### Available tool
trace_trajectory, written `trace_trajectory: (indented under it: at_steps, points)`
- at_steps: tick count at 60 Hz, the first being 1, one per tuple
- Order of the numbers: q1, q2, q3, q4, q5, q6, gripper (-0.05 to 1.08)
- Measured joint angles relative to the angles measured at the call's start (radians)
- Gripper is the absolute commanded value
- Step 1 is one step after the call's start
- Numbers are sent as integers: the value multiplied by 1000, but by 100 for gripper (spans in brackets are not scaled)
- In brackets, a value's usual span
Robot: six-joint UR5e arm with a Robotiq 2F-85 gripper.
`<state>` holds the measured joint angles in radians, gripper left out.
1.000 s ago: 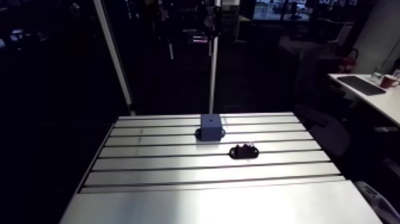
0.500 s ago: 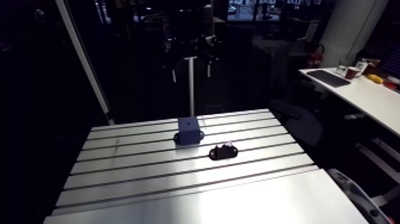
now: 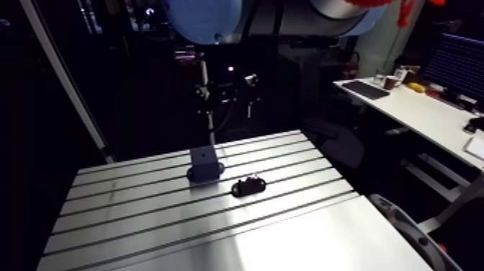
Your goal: Pick up the M10 bolt and insert it into the hole until fully seated.
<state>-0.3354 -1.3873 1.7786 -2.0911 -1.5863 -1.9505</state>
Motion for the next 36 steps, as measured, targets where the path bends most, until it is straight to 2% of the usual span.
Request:
trace_trajectory:
  at_steps: [7, 10, 13, 19, 25, 30, 36]
  points:
    - [-19, 5, 9, -6, 3, -15, 2]
    - [-26, 7, 13, -6, 3, -20, 8]
    - [-34, 9, 16, -7, 3, -25, 20]
    - [-51, 13, 23, -8, 2, -35, 31]
    - [-67, 18, 31, -10, 3, -46, 32]
    - [-79, 23, 37, -13, 5, -53, 39]
    - [-90, 31, 43, -20, 8, -59, 40]
